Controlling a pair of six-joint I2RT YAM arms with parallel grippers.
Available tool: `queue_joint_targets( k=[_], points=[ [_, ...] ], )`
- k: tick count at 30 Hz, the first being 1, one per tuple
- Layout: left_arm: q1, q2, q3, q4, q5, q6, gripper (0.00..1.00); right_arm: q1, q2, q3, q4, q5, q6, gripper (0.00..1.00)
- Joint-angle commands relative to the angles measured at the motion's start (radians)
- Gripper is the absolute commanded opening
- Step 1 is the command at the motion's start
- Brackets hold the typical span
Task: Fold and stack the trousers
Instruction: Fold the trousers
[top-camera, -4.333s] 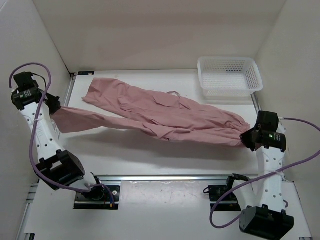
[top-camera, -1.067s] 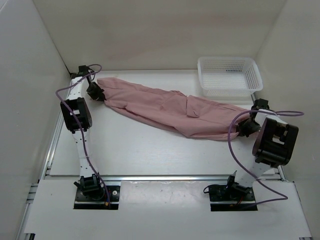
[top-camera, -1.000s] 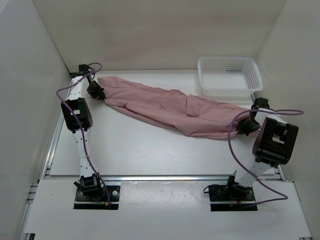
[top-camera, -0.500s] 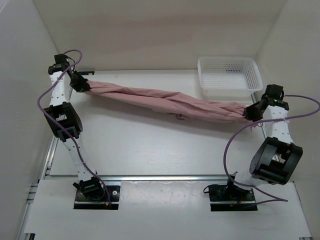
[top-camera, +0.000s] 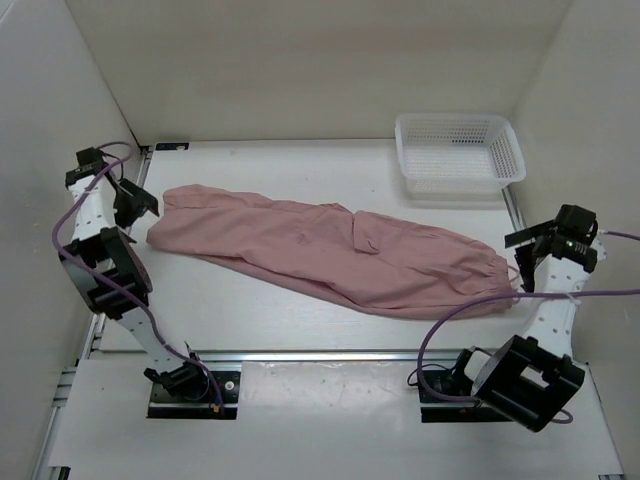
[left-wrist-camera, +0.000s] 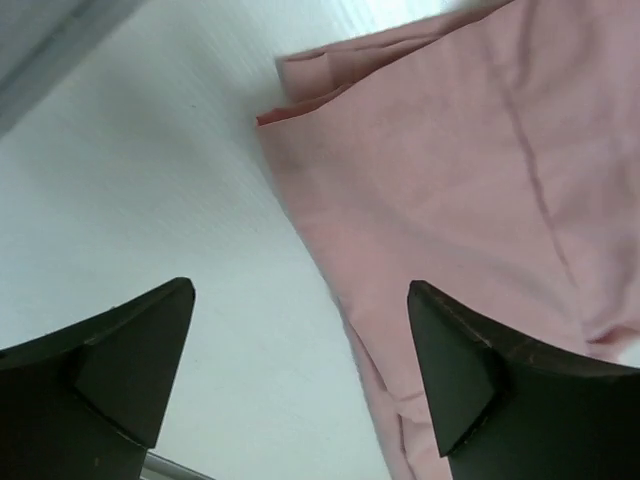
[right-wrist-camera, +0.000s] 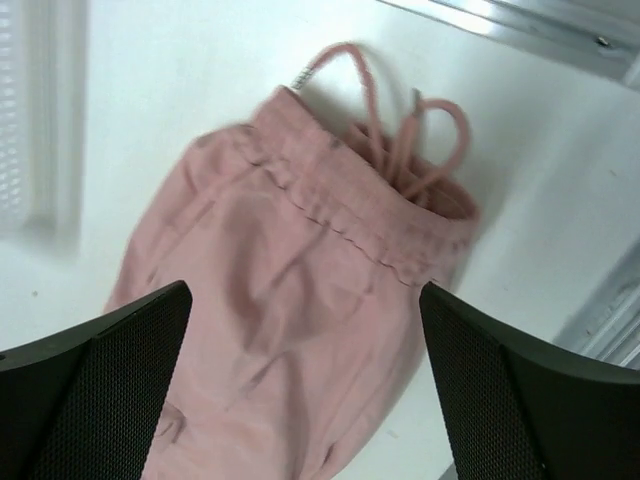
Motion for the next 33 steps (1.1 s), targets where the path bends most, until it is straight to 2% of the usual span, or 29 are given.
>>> queue_joint_targets(
  k=[1, 3, 4, 5, 6, 7, 8, 9, 14, 15, 16, 17, 19, 24, 30, 31, 33],
  points=[
    [0.018, -0.146, 0.018, 0.007, -0.044, 0.010, 0.96, 0.016, 0.056, 0.115, 0.025, -0.083, -0.089, 0.99],
    [0.047, -0.158, -0.025, 0.027, -0.003, 0.010, 0.75, 0.065, 0.079, 0.167, 0.025, -0.136, -0.150, 0.99],
    [0.077, -0.158, -0.072, 0.047, 0.073, 0.019, 0.62, 0.083, 0.089, 0.215, 0.010, -0.137, -0.167, 0.99],
    [0.078, -0.143, -0.085, 0.061, 0.095, 0.019, 0.62, 0.103, 0.089, 0.230, 0.009, -0.137, -0.182, 0.99],
    [0.087, -0.124, -0.085, 0.061, 0.114, 0.030, 0.68, 0.138, 0.089, 0.239, -0.001, -0.147, -0.196, 0.99],
    [0.087, -0.105, -0.085, 0.061, 0.140, 0.042, 0.78, 0.152, 0.089, 0.240, -0.001, -0.147, -0.205, 0.99],
    [0.061, -0.083, -0.065, 0.061, 0.181, 0.065, 0.94, 0.163, 0.077, 0.249, -0.001, -0.147, -0.218, 0.99],
    [0.049, -0.049, -0.065, 0.061, 0.181, 0.065, 1.00, 0.174, 0.077, 0.249, -0.010, -0.164, -0.218, 0.99],
    [-0.010, 0.003, -0.074, 0.098, 0.135, 0.040, 1.00, 0.174, 0.043, 0.249, -0.032, -0.219, -0.251, 0.99],
    [-0.010, 0.030, -0.065, 0.111, 0.123, 0.040, 0.96, 0.174, 0.043, 0.249, -0.032, -0.220, -0.265, 0.99],
    [-0.010, 0.055, -0.053, 0.122, 0.106, 0.040, 0.88, 0.174, 0.034, 0.249, -0.046, -0.200, -0.274, 0.99],
    [-0.010, 0.086, 0.001, 0.110, 0.103, 0.040, 0.84, 0.184, 0.034, 0.281, -0.055, -0.137, -0.285, 0.99],
    [-0.010, 0.153, 0.052, 0.098, 0.117, 0.040, 0.84, 0.198, 0.043, 0.319, -0.088, -0.091, -0.285, 0.99],
    [-0.043, 0.216, 0.098, 0.098, -0.029, -0.018, 0.85, 0.211, 0.066, 0.365, -0.089, -0.101, -0.287, 0.99],
    [-0.043, 0.311, 0.122, 0.098, -0.058, -0.027, 0.88, 0.211, 0.066, 0.365, -0.098, -0.066, -0.287, 0.99],
    [-0.043, 0.320, 0.132, 0.098, -0.058, -0.027, 0.87, 0.211, 0.066, 0.365, -0.098, -0.066, -0.287, 0.99],
    [-0.043, 0.340, 0.159, 0.098, -0.058, -0.027, 0.71, 0.211, 0.066, 0.365, -0.098, -0.066, -0.278, 0.99]
  ],
)
